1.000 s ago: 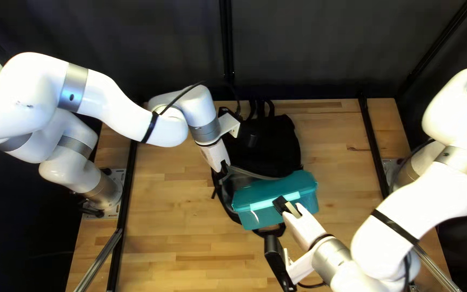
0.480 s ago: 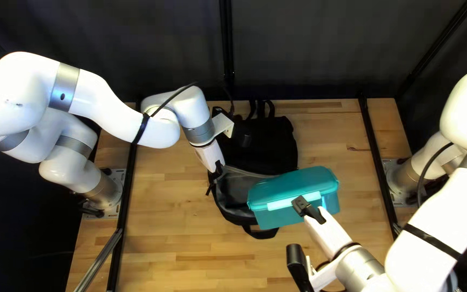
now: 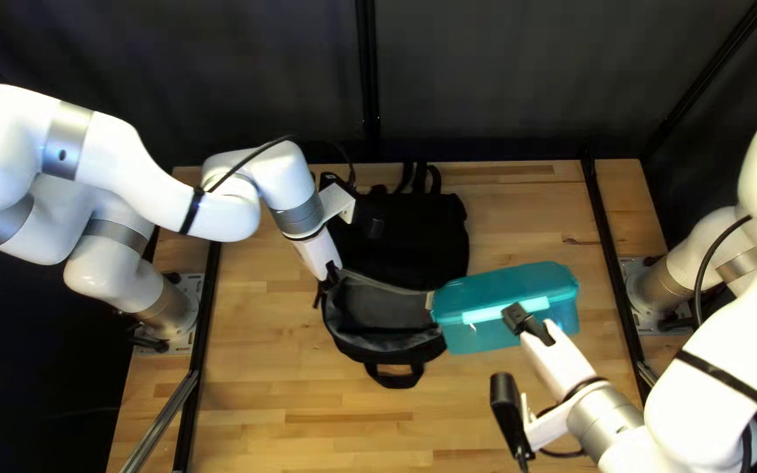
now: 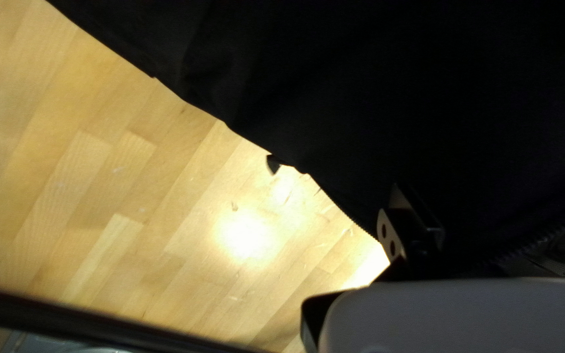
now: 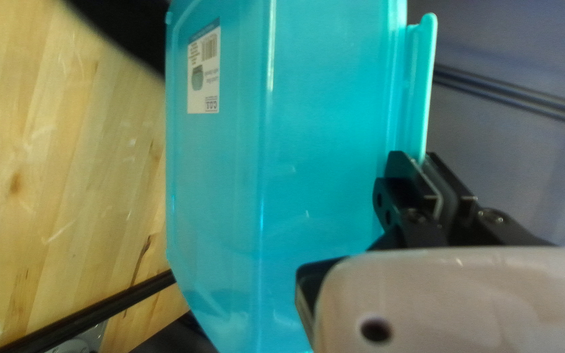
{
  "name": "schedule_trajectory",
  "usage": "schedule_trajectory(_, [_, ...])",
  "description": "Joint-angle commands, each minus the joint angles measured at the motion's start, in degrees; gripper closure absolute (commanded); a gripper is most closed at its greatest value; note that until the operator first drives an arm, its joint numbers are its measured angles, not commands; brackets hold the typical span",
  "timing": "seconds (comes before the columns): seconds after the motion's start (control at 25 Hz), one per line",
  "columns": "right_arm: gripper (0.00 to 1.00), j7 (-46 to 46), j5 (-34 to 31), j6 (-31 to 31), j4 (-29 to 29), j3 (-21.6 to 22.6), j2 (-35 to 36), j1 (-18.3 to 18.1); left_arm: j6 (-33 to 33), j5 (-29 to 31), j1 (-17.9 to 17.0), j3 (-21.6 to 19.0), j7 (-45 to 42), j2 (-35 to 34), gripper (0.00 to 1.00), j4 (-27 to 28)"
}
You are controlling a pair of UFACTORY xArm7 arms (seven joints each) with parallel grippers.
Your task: Remove a lunch box from a kids backpack
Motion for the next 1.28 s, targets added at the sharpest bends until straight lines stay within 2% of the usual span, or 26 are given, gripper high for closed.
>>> schedule_trajectory(0.04, [1.0,-0.13,2.48,-5.05,-7.54,-2.2,-6.17,-1.65,0.53,1.08,0.91,-1.42,-2.27,-2.94,1.0,-1.95])
schedule_trajectory(0.36, [1.0,-3.55,2.54,-13.86,-21.19,-7.63,-18.39,-3.35,1.56,2.03,1.87,-3.68,-5.62,-7.71,1.0,-4.89])
schedule_trajectory(0.56, [1.0,-8.29,-0.75,-18.46,-27.21,-11.69,-24.65,-4.3,1.71,2.2,2.11,-4.93,-7.39,-9.48,1.0,-6.09])
schedule_trajectory(0.68, [1.0,-12.38,-4.27,-22.03,-31.72,-15.86,-28.77,-5.92,1.11,2.33,2.38,-5.63,-8.53,-10.14,1.0,-6.77])
schedule_trajectory(1.0, [1.0,-18.56,-13.67,-28.33,-37.05,-22.7,-31.86,-9.6,0.21,2.16,2.76,-5.81,-9.2,-11.58,1.0,-8.48])
schedule_trajectory(1.16, [1.0,-17.25,-18.51,-31.44,-39.28,-24.19,-31.59,-10.84,0.17,2.06,2.73,-5.88,-9.37,-11.8,1.0,-8.48])
schedule_trajectory(1.28, [1.0,-11.81,-25.5,-33.92,-41.94,-25.28,-29.55,-12.85,-0.15,1.89,2.53,-5.78,-9.16,-11.34,1.0,-8.11])
